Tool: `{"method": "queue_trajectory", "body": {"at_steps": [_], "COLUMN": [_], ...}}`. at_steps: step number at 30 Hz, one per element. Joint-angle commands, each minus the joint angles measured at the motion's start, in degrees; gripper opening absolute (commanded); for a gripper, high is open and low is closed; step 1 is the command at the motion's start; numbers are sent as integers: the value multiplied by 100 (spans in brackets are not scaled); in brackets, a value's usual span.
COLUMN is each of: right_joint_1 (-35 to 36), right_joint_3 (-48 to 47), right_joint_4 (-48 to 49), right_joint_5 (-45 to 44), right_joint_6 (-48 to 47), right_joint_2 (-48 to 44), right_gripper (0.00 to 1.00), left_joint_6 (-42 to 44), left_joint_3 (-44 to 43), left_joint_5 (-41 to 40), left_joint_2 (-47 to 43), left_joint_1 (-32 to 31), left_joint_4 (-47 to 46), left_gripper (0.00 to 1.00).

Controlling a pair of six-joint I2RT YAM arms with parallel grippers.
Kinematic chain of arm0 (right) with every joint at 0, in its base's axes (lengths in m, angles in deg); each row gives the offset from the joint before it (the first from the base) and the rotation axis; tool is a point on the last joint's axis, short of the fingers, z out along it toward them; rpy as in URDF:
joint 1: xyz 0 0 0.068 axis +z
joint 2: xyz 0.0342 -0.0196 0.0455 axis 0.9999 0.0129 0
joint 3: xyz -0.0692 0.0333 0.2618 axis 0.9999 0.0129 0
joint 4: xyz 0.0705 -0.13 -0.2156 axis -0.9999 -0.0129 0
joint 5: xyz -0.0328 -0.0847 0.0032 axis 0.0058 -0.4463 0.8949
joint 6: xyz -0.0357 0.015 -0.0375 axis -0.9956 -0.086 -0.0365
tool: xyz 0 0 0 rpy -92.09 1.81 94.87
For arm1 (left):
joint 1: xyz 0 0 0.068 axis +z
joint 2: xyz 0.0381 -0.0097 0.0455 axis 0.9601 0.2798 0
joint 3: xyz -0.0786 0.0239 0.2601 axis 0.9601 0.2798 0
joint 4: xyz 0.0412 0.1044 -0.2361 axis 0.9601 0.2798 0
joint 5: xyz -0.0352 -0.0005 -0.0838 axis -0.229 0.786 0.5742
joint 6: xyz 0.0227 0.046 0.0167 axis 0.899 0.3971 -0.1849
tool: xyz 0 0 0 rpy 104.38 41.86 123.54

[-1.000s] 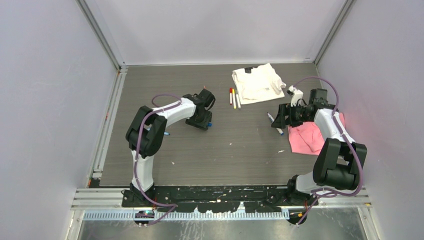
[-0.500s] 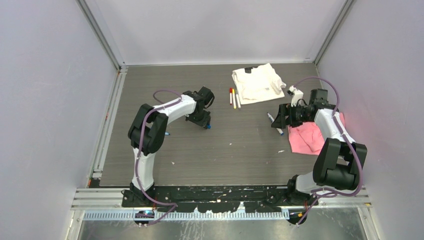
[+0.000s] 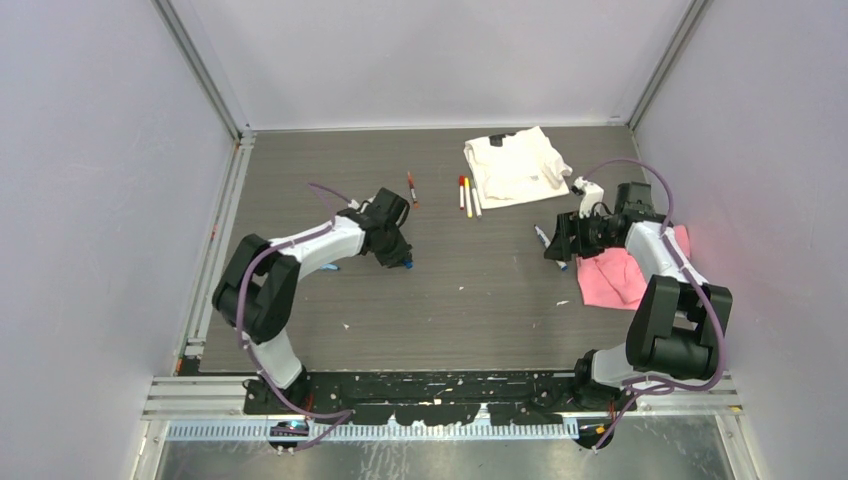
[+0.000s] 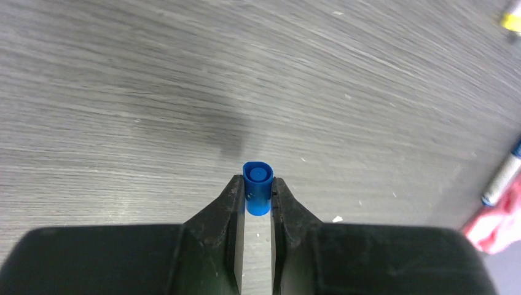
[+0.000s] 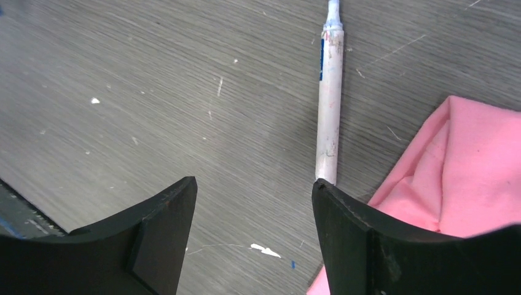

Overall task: Insert the pens into the pen caps
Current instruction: Pick up the pen cap from the center of the board, then pick up the pen from the center of the board.

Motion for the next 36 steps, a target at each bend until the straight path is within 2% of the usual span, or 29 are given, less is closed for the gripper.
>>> {"method": "queue_trajectory", "body": {"at_steps": [1,7,16,25,34,36], "right_joint_1": [323,741,862,894,1106,1137], "right_joint_3": [102,-104,-473,-634,-697,-714], "right_joint_4": [540,834,905,810,712,674], "right_joint_5": [-764,-1511,-1851,-1968,-2382,-2402], "right_joint_6": [125,298,405,392,231,192], "right_joint_2": [93,487,1041,1435,1605,1635], "right_gripper": [72,65,61,56,51,46], "left_joint_6": [940,912,849,728,796,827], "left_joint_3": [279,657,1179,1248,924,859], "left_joint_5": [463,651,648,573,293,294], "left_joint_2": [-735,-1211,-1617,-1558,-1256,-1139], "left_joint_1": [26,30,34,26,32,26], "left_joint_4": [-864,-925,-882,-549,299,431], "left_gripper": [1,1,1,1,1,1]}}
